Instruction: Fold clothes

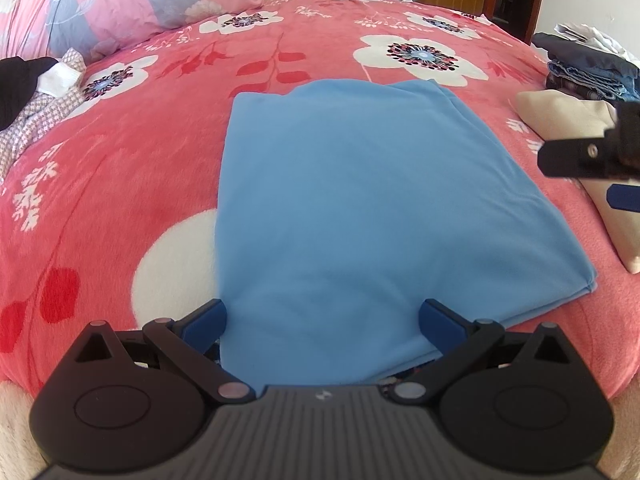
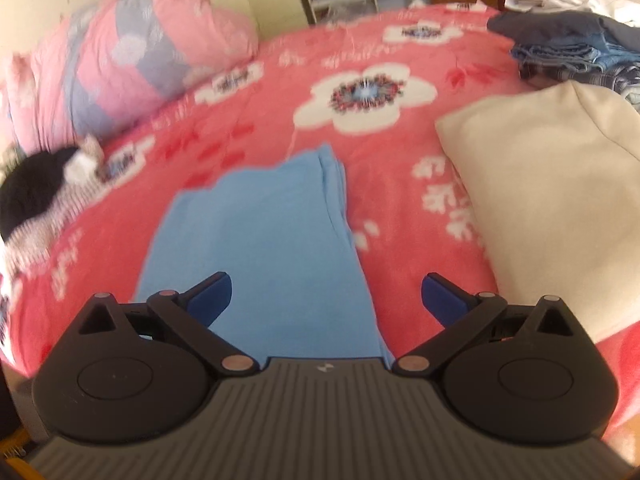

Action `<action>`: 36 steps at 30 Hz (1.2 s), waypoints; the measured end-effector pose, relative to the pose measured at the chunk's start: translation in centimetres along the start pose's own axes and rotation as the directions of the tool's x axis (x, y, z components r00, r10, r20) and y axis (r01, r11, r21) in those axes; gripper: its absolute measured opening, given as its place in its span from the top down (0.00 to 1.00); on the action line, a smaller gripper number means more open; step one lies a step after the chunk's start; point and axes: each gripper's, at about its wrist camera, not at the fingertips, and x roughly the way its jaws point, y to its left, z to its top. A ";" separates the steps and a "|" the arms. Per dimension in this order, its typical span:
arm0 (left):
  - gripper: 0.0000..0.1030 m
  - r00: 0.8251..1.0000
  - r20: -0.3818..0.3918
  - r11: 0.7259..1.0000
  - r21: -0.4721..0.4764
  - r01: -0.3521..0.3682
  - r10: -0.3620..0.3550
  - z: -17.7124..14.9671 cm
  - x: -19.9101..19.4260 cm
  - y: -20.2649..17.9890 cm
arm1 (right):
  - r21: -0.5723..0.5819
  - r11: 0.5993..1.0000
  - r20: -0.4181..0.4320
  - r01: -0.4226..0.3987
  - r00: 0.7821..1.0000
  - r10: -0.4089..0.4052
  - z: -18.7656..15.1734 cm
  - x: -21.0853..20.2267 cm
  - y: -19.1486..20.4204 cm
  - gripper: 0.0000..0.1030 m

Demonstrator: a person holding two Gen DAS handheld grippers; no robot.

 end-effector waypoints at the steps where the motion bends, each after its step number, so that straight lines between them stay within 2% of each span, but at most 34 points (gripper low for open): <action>1: 0.00 1.000 0.002 1.000 0.000 0.001 -0.001 0.0 0.0 0.0 | -0.013 1.000 0.001 -0.013 1.000 0.014 -0.2 -0.1 0.1 0.01; 4: 0.00 1.000 0.011 1.000 -0.005 0.009 -0.009 -0.2 0.0 0.3 | -0.019 0.994 0.058 -0.108 0.992 0.109 -0.8 -1.5 -0.2 0.01; 7: 0.00 1.000 0.023 1.000 -0.011 0.017 -0.017 -0.3 -0.1 0.5 | -0.003 0.985 0.099 -0.171 0.980 0.171 -1.4 -2.5 -0.6 0.01; 11: 0.00 0.999 0.048 1.000 -0.024 0.019 -0.018 -0.4 -0.4 0.8 | 0.060 0.975 0.131 -0.215 0.970 0.206 -2.1 -2.7 -1.9 0.01; 15: 0.00 0.995 0.098 1.000 -0.026 0.002 0.001 -0.4 -1.3 1.3 | 0.089 0.974 0.181 -0.209 0.965 0.190 -2.7 -3.0 -3.0 0.01; 19: 0.00 0.993 0.113 0.998 -0.049 0.044 -0.038 -0.1 -1.8 2.1 | 0.060 0.982 0.223 -0.178 0.962 0.161 -3.1 -3.2 -3.4 0.01; 24: 0.00 0.987 0.121 0.987 -0.112 0.119 -0.105 0.0 -1.9 3.1 | 0.076 0.980 0.222 -0.183 0.962 0.162 -3.2 -2.6 -3.9 0.01; 30: 0.00 0.985 0.144 0.986 -0.121 0.113 -0.095 0.2 -1.9 3.3 | 0.038 0.987 0.216 -0.156 0.966 0.144 -3.0 -2.6 -3.3 0.01; 33: 0.00 0.983 0.151 0.985 -0.122 0.120 -0.101 0.1 -1.9 3.4 | 0.018 0.985 0.204 -0.170 0.965 0.162 -3.0 -2.6 -2.9 0.01; 36: 0.00 0.980 0.164 0.983 -0.123 0.134 -0.113 -0.1 -2.1 3.7 | 0.011 0.973 0.178 -0.231 0.958 0.225 -3.0 -2.6 -2.6 0.01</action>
